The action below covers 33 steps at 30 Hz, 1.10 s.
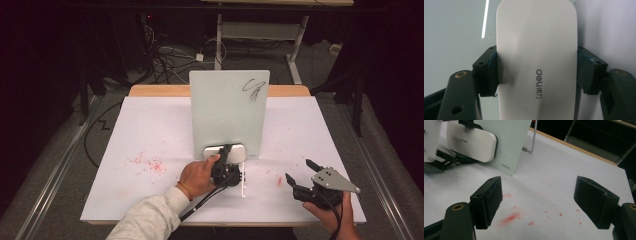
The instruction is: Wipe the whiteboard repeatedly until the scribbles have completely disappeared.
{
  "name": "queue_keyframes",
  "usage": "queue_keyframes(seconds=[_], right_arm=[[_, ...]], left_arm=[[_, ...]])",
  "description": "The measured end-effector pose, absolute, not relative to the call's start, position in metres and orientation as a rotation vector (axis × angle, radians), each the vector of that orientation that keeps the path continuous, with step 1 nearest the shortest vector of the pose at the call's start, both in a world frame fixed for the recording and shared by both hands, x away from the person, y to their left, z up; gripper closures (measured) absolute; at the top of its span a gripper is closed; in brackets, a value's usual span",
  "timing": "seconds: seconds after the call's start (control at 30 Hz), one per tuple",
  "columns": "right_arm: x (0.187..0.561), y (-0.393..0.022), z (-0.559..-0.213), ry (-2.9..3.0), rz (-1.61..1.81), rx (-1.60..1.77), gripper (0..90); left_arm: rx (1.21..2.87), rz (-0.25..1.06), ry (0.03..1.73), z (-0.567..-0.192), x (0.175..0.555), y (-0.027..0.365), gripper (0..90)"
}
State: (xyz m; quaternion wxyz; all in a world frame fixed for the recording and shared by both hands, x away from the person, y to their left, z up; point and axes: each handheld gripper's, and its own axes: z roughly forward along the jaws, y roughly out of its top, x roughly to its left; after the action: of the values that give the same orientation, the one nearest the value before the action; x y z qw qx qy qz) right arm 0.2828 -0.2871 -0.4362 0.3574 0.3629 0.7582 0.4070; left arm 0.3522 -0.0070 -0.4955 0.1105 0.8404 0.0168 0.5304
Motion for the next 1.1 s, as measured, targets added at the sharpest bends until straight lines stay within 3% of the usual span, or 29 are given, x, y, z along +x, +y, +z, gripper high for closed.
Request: queue_keyframes(seconds=[0.3,0.57,0.73,0.83,1.1], right_arm=[[0.284,-0.285,-0.437,1.968,1.044,0.933,23.4],[0.285,-0.285,-0.437,1.97,1.049,0.931,23.4],[0.284,-0.287,-0.437,1.965,1.05,0.929,23.5],[0.283,-0.288,-0.437,1.961,1.052,0.935,23.4],[0.282,-0.288,-0.435,1.953,1.053,0.939,23.4]], left_arm=[[2.46,1.532,0.076,-0.492,0.353,0.001,29.2],[2.422,1.556,-0.008,-0.501,0.354,-0.057,29.2],[2.43,1.546,-0.01,-0.498,0.357,-0.071,29.2],[2.431,1.575,-0.027,-0.491,0.359,-0.063,29.2],[2.352,1.603,0.121,-0.444,0.373,-0.014,29.2]])
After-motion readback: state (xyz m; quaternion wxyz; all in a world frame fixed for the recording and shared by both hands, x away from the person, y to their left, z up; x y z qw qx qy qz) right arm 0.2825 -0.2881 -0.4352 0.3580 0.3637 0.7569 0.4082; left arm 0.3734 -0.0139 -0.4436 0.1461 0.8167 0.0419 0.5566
